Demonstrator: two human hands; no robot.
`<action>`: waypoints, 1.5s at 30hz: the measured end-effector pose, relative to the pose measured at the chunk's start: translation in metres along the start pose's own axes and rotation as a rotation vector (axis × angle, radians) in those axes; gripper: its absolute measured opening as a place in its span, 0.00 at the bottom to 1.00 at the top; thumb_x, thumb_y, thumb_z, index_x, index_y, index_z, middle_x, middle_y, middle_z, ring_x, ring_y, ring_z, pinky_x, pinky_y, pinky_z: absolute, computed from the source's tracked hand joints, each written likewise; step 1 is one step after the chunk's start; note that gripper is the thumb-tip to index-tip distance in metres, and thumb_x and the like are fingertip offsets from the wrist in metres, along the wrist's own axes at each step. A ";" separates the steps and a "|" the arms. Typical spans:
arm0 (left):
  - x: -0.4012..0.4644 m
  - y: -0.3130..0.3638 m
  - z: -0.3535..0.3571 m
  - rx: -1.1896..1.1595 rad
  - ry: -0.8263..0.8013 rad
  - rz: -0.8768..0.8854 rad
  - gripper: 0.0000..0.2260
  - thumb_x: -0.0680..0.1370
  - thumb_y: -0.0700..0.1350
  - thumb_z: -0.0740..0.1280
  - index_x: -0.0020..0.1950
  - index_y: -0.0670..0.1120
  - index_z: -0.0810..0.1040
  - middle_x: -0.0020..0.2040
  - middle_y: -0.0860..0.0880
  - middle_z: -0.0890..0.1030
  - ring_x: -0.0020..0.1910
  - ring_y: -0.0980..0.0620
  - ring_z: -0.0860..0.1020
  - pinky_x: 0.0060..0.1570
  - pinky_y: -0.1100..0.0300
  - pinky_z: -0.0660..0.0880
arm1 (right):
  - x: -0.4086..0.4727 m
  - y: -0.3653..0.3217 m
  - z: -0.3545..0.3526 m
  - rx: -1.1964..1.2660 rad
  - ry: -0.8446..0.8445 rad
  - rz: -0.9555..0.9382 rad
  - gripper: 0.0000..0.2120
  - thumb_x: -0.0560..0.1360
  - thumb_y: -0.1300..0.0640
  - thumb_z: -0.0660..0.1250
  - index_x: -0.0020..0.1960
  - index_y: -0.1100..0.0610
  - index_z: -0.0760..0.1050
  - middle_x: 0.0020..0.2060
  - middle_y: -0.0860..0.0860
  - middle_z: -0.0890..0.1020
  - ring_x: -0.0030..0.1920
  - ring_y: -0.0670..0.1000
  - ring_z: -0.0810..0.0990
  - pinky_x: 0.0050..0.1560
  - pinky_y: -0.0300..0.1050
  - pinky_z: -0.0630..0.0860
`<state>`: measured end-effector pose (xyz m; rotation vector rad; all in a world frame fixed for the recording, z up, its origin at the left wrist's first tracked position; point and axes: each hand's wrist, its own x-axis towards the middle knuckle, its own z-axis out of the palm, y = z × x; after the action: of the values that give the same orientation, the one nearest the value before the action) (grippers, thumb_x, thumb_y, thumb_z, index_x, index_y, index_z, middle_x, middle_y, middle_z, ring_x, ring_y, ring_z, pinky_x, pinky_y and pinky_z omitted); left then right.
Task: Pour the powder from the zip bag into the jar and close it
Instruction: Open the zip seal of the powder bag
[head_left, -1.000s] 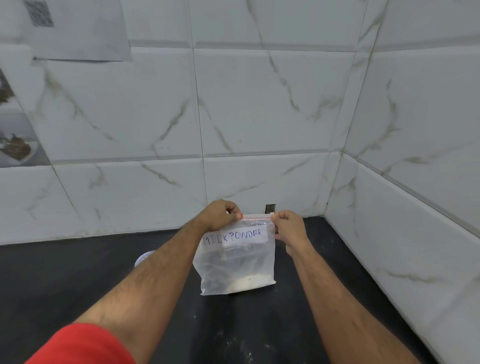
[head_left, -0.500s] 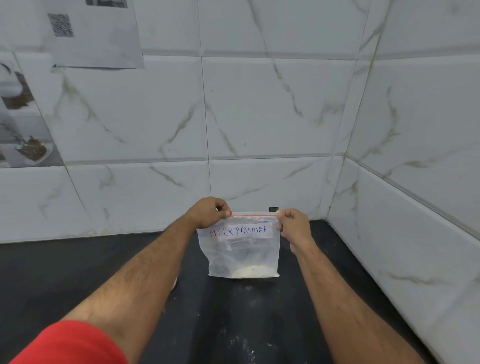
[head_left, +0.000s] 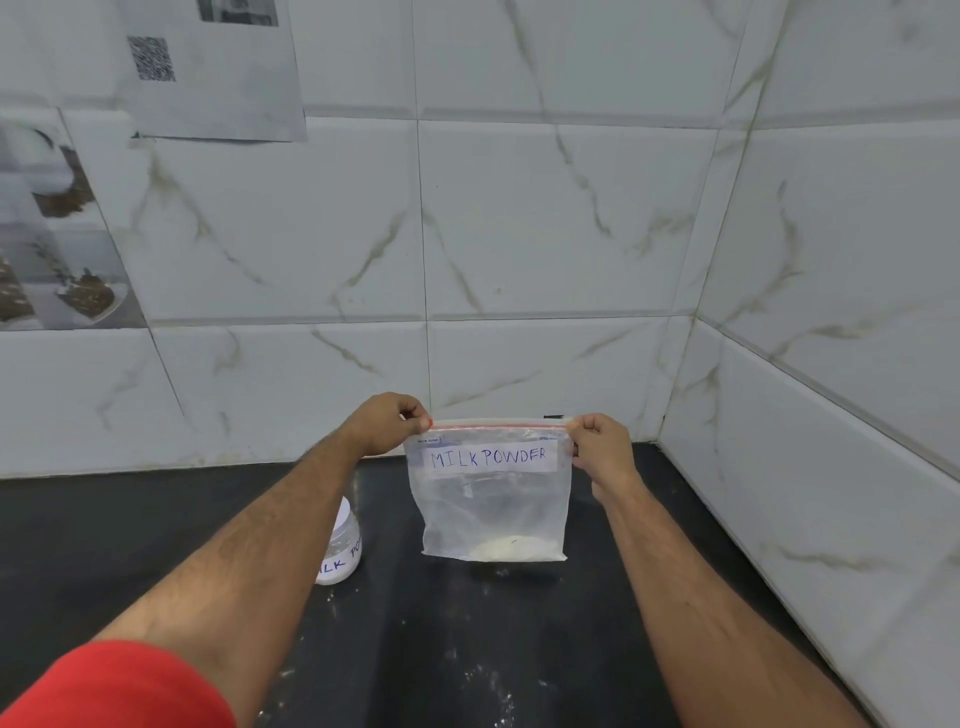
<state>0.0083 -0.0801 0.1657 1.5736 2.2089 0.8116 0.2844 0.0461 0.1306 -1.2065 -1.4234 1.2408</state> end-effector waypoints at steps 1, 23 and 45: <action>-0.001 -0.001 -0.002 0.001 0.001 -0.001 0.04 0.79 0.46 0.69 0.46 0.48 0.82 0.44 0.54 0.82 0.47 0.53 0.77 0.50 0.60 0.69 | 0.000 0.000 0.000 -0.001 0.003 -0.001 0.11 0.78 0.65 0.64 0.38 0.57 0.76 0.33 0.52 0.78 0.36 0.50 0.75 0.40 0.46 0.75; -0.024 -0.021 0.009 -0.062 0.149 -0.040 0.04 0.79 0.46 0.70 0.44 0.48 0.81 0.33 0.53 0.72 0.33 0.55 0.69 0.34 0.62 0.66 | -0.017 0.004 -0.012 -0.053 -0.163 -0.044 0.09 0.77 0.65 0.68 0.39 0.57 0.77 0.33 0.50 0.81 0.30 0.41 0.80 0.26 0.27 0.70; -0.069 0.013 0.061 -0.335 0.526 -0.251 0.20 0.75 0.65 0.65 0.38 0.49 0.72 0.35 0.54 0.80 0.39 0.54 0.78 0.37 0.57 0.69 | -0.028 -0.058 0.057 -1.009 -0.479 -0.308 0.08 0.70 0.62 0.69 0.34 0.52 0.78 0.34 0.47 0.81 0.40 0.51 0.78 0.39 0.41 0.72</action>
<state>0.0754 -0.1256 0.1203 0.9766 2.3698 1.5530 0.2255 0.0084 0.1805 -1.2499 -2.6539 0.5725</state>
